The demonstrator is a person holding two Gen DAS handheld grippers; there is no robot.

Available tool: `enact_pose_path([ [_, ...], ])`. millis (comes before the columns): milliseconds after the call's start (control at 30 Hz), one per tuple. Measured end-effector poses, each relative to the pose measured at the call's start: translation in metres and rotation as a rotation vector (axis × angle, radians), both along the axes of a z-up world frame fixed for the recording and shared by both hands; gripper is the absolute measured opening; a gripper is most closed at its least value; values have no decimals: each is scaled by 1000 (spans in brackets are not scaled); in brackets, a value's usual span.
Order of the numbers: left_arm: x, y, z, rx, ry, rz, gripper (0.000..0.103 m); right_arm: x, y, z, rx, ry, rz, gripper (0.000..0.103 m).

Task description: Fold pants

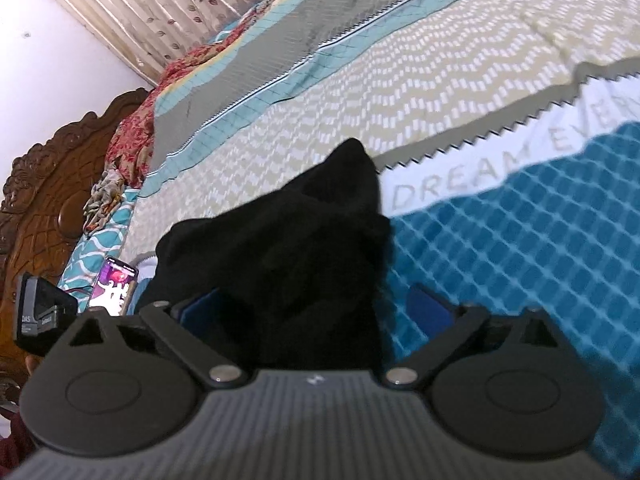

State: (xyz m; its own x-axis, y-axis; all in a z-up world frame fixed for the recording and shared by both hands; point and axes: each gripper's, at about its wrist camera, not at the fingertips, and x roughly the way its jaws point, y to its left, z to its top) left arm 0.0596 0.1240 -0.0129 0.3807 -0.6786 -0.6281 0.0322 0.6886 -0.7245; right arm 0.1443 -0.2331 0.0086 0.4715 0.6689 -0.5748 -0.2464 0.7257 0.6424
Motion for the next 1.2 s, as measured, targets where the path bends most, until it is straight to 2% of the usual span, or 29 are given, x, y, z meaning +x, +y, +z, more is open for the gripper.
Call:
enact_pose_path([
  [67, 5, -9, -2, -3, -26, -9, 102, 4, 10, 2, -8, -13, 42, 100],
  [133, 8, -15, 0, -11, -37, -14, 99, 6, 24, 2, -10, 0, 116, 65],
  [167, 8, -16, 0, -8, -40, -12, 98, 5, 29, 3, -20, 3, 114, 64],
  [233, 8, -14, 4, -19, -46, 0, 93, 5, 29, 8, -4, -9, 121, 47],
  [333, 9, -11, 22, -75, -84, -2, 93, 8, 22, 22, 43, -26, 110, 35],
  [467, 38, -16, 60, -14, -201, -23, 93, 22, 31, 56, 13, -156, 124, 34],
  [600, 97, -18, 91, 55, -303, -18, 93, 67, 44, 82, 2, -285, 97, 34],
  [733, 161, -32, 99, 159, -340, -17, 93, 122, 53, 81, -42, -353, 40, 34],
  [867, 218, -51, 77, 265, -298, -20, 92, 178, 59, 61, -80, -328, -7, 33],
  [967, 246, -57, 47, 351, -241, -2, 92, 213, 66, 39, -86, -260, -36, 32],
  [1033, 259, -56, 29, 377, -185, 26, 97, 228, 72, 22, -96, -202, -54, 32],
  [1067, 261, -54, 26, 365, -175, 35, 98, 231, 74, 15, -119, -182, -69, 32],
  [1100, 260, -53, 26, 361, -173, 41, 99, 233, 77, 10, -146, -162, -82, 35],
  [1200, 249, -63, 37, 412, -183, 43, 99, 223, 73, 11, -169, -141, -127, 52],
])
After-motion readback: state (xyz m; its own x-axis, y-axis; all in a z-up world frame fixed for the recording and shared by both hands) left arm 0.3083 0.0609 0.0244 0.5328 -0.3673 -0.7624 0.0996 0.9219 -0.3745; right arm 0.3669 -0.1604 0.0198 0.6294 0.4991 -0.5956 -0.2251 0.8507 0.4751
